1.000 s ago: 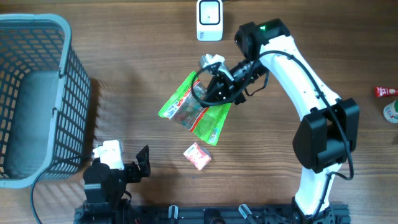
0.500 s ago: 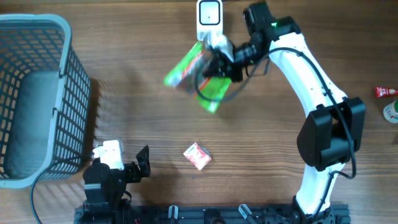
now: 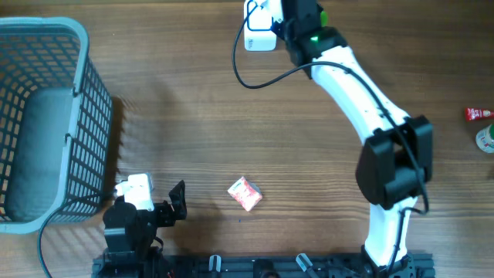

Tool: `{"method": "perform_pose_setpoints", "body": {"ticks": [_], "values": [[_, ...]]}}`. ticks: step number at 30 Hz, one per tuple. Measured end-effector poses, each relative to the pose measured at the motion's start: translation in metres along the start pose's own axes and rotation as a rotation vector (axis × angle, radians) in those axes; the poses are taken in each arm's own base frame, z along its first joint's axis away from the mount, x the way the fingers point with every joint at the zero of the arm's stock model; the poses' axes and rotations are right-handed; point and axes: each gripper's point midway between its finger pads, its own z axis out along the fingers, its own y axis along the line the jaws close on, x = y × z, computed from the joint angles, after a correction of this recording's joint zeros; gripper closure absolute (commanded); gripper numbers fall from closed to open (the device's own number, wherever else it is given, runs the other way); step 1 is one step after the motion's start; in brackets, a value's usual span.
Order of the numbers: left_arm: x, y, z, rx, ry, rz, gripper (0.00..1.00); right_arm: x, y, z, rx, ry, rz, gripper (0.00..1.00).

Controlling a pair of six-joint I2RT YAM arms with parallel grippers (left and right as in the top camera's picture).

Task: Scan the item barcode
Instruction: 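Hold the snack bag against the white scanner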

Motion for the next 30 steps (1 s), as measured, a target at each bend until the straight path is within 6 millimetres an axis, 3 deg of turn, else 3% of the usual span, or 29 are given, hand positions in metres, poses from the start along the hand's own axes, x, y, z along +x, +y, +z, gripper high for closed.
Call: {"method": "perform_pose_setpoints", "body": {"ticks": [2,6,16,20,24,26,30], "values": [[0.000,0.000,0.000,0.000,0.000,0.000,0.00,0.008,0.012,0.014,0.048,0.057,-0.087,0.95],[0.000,0.000,0.000,0.000,0.000,0.000,0.00,0.022,0.062,0.041,0.121,0.188,-0.323,0.95],[0.000,0.000,0.000,0.000,0.000,0.000,0.00,-0.010,0.105,0.009,0.131,0.228,-0.722,0.96],[0.000,0.000,0.000,0.000,0.000,0.000,0.00,-0.022,0.123,0.002,0.114,0.206,-0.803,0.95],[0.000,0.000,0.000,0.000,0.000,0.000,0.00,-0.006,0.151,0.009,0.058,0.245,-0.909,0.95],[0.000,0.000,0.000,0.000,0.000,0.000,0.00,-0.003,0.153,0.010,0.059,0.262,-0.950,0.96],[0.000,0.000,0.000,0.000,0.000,0.000,0.00,-0.014,0.137,0.009,0.143,0.267,-0.930,0.96]]}}
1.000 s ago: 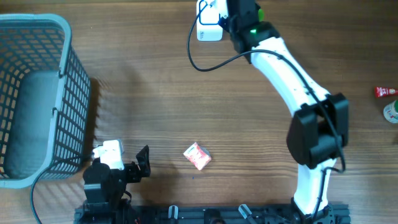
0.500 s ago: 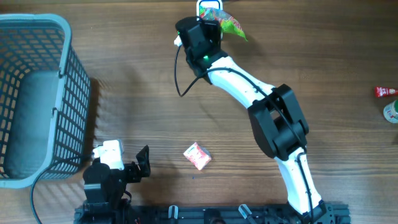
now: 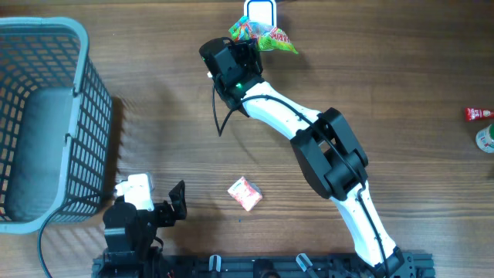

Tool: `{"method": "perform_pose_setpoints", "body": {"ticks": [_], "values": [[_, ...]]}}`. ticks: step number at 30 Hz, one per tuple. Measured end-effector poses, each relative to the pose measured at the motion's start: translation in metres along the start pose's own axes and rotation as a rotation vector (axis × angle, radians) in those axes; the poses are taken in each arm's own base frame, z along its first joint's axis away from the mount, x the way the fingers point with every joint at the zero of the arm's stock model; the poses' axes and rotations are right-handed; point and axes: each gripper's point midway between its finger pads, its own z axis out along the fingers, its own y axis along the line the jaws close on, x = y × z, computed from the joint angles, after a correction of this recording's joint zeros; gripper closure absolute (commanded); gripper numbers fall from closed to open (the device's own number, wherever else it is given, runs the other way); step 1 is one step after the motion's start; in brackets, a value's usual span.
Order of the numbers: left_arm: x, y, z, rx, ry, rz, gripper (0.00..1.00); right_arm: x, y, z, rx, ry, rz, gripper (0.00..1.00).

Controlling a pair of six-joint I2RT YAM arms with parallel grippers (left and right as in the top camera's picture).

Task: Scan the item barcode
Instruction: 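Hold the snack bag against the white scanner, then carry the snack bag to the right side and drop it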

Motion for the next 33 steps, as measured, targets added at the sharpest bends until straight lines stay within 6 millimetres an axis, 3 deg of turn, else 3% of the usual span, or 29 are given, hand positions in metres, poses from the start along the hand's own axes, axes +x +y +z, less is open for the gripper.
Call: {"method": "perform_pose_setpoints", "body": {"ticks": [3,5,6,7,8,9,10,11,13,17,20,21,22,23,26,27,28,30,31,32,33], "values": [[0.000,0.000,0.000,0.000,0.000,0.000,0.00,0.010,-0.010,-0.003,0.009,0.016,0.011,0.95],[0.000,0.000,0.000,0.000,0.000,0.000,0.00,0.037,-0.029,-0.007,0.017,0.034,0.066,0.96],[0.000,0.000,0.000,0.000,0.000,0.000,0.00,0.072,-0.048,-0.008,0.021,0.067,0.126,0.95],[0.000,0.000,0.000,0.000,0.000,0.000,0.00,0.136,-0.064,-0.003,-0.001,0.140,0.226,0.96],[0.000,0.000,0.000,0.000,0.000,0.000,0.00,0.161,-0.066,0.000,-0.014,0.174,0.257,0.95],[0.000,0.000,0.000,0.000,0.000,0.000,0.00,0.200,-0.062,0.006,-0.048,0.232,0.305,0.95],[0.000,0.000,0.000,0.000,0.000,0.000,0.00,0.251,-0.047,0.017,-0.098,0.321,0.374,0.95],[0.000,0.000,0.000,0.000,0.000,0.000,0.00,0.282,-0.028,0.026,-0.154,0.379,0.416,0.95],[0.000,0.000,0.000,0.000,0.000,0.000,0.00,0.338,0.032,0.045,-0.301,0.483,0.522,0.96],[0.000,0.000,0.000,0.000,0.000,0.000,0.00,0.413,0.150,0.066,-0.479,0.651,0.836,0.95],[0.000,0.000,0.000,0.000,0.000,0.000,0.00,0.459,0.240,0.063,-0.573,0.792,1.065,0.93],[0.000,0.000,0.000,0.000,0.000,0.000,0.00,0.465,0.258,0.060,-0.589,0.819,1.143,0.73],[0.000,0.000,0.000,0.000,0.000,0.000,0.00,0.469,0.265,0.060,-0.591,0.827,1.211,0.45],[0.000,0.000,0.000,0.000,0.000,0.000,0.00,0.474,0.272,0.061,-0.584,0.839,1.327,0.03],[0.000,0.000,0.000,0.000,0.000,0.000,0.00,0.466,0.273,0.065,-0.590,0.815,1.441,0.00],[0.000,0.000,0.000,0.000,0.000,0.000,0.00,0.452,0.264,0.067,-0.615,0.769,1.470,0.00],[0.000,0.000,0.000,0.000,0.000,0.000,0.00,0.436,0.243,0.070,-0.612,0.699,1.506,0.00],[0.000,0.000,0.000,0.000,0.000,0.000,0.00,0.401,0.181,0.069,-0.595,0.518,1.627,0.01],[0.000,0.000,0.000,0.000,0.000,0.000,0.00,0.369,0.120,0.053,-0.586,0.331,1.727,0.00],[0.000,0.000,0.000,0.000,0.000,0.000,0.00,0.349,0.088,0.038,-0.605,0.221,1.770,0.00],[0.000,0.000,0.000,0.000,0.000,0.000,0.00,0.319,0.045,0.008,-0.640,0.063,1.797,0.00]]}}
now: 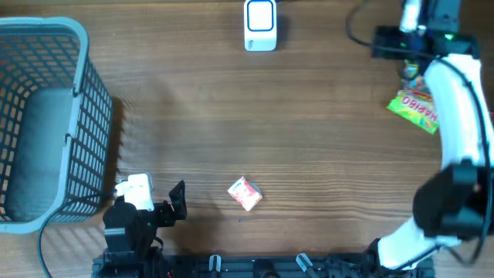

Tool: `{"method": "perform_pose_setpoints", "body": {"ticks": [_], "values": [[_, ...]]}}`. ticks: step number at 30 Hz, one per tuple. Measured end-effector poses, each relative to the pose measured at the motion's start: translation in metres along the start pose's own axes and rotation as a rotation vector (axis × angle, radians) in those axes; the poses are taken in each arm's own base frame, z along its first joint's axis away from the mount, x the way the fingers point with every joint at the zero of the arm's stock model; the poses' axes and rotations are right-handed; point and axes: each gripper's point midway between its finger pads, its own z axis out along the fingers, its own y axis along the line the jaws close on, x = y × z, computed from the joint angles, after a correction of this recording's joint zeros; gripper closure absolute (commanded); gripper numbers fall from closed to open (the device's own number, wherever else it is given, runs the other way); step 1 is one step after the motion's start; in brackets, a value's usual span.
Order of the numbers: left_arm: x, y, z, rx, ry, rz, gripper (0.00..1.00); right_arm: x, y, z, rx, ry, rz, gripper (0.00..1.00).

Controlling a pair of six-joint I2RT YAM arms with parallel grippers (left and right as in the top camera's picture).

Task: Scan the item barcode
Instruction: 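Carry the snack bag to the right side and drop it, then reach the right gripper to the white Kleenex pack and grasp it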

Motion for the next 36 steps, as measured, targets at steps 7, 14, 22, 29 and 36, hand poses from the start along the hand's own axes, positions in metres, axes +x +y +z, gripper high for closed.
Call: {"method": "perform_pose_setpoints", "body": {"ticks": [7,14,22,29,36], "values": [[0.000,0.000,0.000,0.000,0.000,0.000,0.00,0.106,0.202,-0.051,-0.504,0.363,-0.092,0.06],[0.000,0.000,0.000,0.000,0.001,0.000,0.00,0.256,0.302,-0.102,-0.596,0.699,-0.330,0.22],[0.000,0.000,0.000,0.000,0.000,0.000,0.00,0.327,0.300,-0.103,-0.222,0.958,0.255,0.11],[0.000,0.000,0.000,0.000,0.000,0.000,0.00,0.397,0.290,-0.086,-0.003,1.122,0.686,0.19],[0.000,0.000,0.000,0.000,0.000,0.000,0.00,0.387,0.299,-0.072,-0.003,1.055,0.820,0.96]]}}
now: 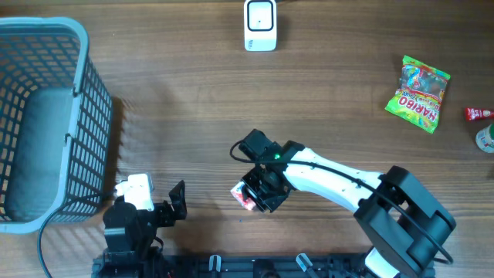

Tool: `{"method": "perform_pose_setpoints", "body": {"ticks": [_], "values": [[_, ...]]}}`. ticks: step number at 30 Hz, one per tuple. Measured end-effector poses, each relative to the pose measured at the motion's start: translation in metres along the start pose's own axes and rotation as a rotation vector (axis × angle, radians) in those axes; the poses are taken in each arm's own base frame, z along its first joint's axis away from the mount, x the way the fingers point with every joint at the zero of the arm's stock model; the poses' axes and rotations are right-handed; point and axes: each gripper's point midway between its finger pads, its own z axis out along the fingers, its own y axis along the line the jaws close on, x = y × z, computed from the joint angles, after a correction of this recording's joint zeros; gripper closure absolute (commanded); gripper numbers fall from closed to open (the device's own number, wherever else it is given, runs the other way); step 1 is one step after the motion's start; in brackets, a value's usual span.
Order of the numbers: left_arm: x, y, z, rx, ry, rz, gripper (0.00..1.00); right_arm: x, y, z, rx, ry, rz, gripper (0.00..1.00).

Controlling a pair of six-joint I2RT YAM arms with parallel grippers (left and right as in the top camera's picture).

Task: Scan the item barcode
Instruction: 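Reach the right gripper to the white Kleenex pack and grasp it, then lift the Kleenex pack from the table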

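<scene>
The white barcode scanner (260,25) stands at the far edge of the table, in the middle. A green Haribo bag (417,93) lies flat on the right, with no gripper near it. A small red and pink packet (240,196) lies near the front centre. My right gripper (263,193) is down over the packet's right part and hides most of it, so I cannot make out how its jaws stand. My left gripper (177,202) rests at the front left, away from everything, and its jaws are unclear from above.
A large grey-blue mesh basket (85,93) fills the left side. A red tube (478,113) and a round white thing (486,140) sit at the right edge. The right arm's black cable loops beside the gripper.
The right arm was at the far right with the Haribo bag under its gripper. Now the bag lies alone on the table there, and the gripper is at the small packet near the front.
The right gripper was first at the scanner. Then it held the Haribo bag right beside the scanner. Later it was at the far right with the bag. The bag now lies there let go, and the gripper is over the small packet, which has stayed in place.
</scene>
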Motion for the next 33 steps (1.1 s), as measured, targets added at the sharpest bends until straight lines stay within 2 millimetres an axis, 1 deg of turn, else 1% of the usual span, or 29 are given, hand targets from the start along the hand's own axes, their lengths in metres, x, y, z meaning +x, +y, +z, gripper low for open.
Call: {"method": "perform_pose_setpoints", "body": {"ticks": [3,5,7,8,9,10,12,13,14,15,16,18,20,21,22,24,27,28,29,30,33], "values": [[0.000,0.000,0.000,0.000,0.000,0.000,0.00,-0.002,-0.001,-0.002,-0.001,-0.018,0.009,0.96],[0.000,0.000,0.000,0.000,0.000,0.000,0.00,-0.007,0.005,-0.005,-0.026,-0.046,-0.020,0.96],[0.000,0.000,0.000,0.000,0.000,0.000,0.00,-0.021,0.012,-0.013,-0.062,-0.111,-0.050,0.96],[0.000,0.000,0.000,0.000,0.000,0.000,0.00,-0.034,0.017,-0.022,-0.092,-0.180,-0.068,0.96],[0.000,0.000,0.000,0.000,0.000,0.000,0.00,-0.042,0.023,-0.030,-0.119,-0.226,-0.083,0.96],[0.000,0.000,0.000,0.000,0.000,0.000,0.00,-0.052,0.034,-0.040,-0.168,-0.282,-0.113,0.96],[0.000,0.000,0.000,0.000,0.000,0.000,0.00,-0.065,0.057,-0.057,-0.249,-0.376,-0.192,0.27],[0.000,0.000,0.000,0.000,0.000,0.000,0.00,-0.068,0.057,-0.059,-0.245,-0.399,-0.217,0.14],[0.000,0.000,0.000,0.000,0.000,0.000,0.00,-0.069,0.058,-0.060,-0.241,-0.412,-0.240,0.05],[0.000,0.000,0.000,0.000,0.000,0.000,0.00,-0.071,0.061,-0.061,-0.246,-0.432,-0.271,0.00],[0.000,0.000,0.000,0.000,0.000,0.000,0.00,-0.073,0.065,-0.063,-0.256,-0.448,-0.300,0.01],[0.000,0.000,0.000,0.000,0.000,0.000,0.00,-0.075,0.072,-0.067,-0.275,-0.472,-0.345,0.08],[0.000,0.000,0.000,0.000,0.000,0.000,0.00,-0.078,0.072,-0.068,-0.271,-0.486,-0.357,0.12],[0.000,0.000,0.000,0.000,0.000,0.000,0.00,-0.081,0.072,-0.070,-0.268,-0.501,-0.359,0.17],[0.000,0.000,0.000,0.000,0.000,0.000,0.00,-0.085,0.070,-0.071,-0.262,-0.516,-0.347,0.17],[0.000,0.000,0.000,0.000,0.000,0.000,0.00,-0.093,0.060,-0.072,-0.236,-0.524,-0.256,0.18],[0.000,0.000,0.000,0.000,0.000,0.000,0.00,-0.104,0.054,-0.075,-0.248,-0.535,-0.116,0.22],[0.000,0.000,0.000,0.000,0.000,0.000,0.00,-0.106,0.052,-0.075,-0.253,-0.543,-0.086,0.32],[0.000,0.000,0.000,0.000,0.000,0.000,0.00,-0.107,0.053,-0.075,-0.260,-0.547,-0.078,0.35],[0.000,0.000,0.000,0.000,0.000,0.000,0.00,-0.107,0.058,-0.077,-0.283,-0.549,-0.069,0.35],[0.000,0.000,0.000,0.000,0.000,0.000,0.00,-0.107,0.060,-0.077,-0.293,-0.548,-0.061,0.34]]}}
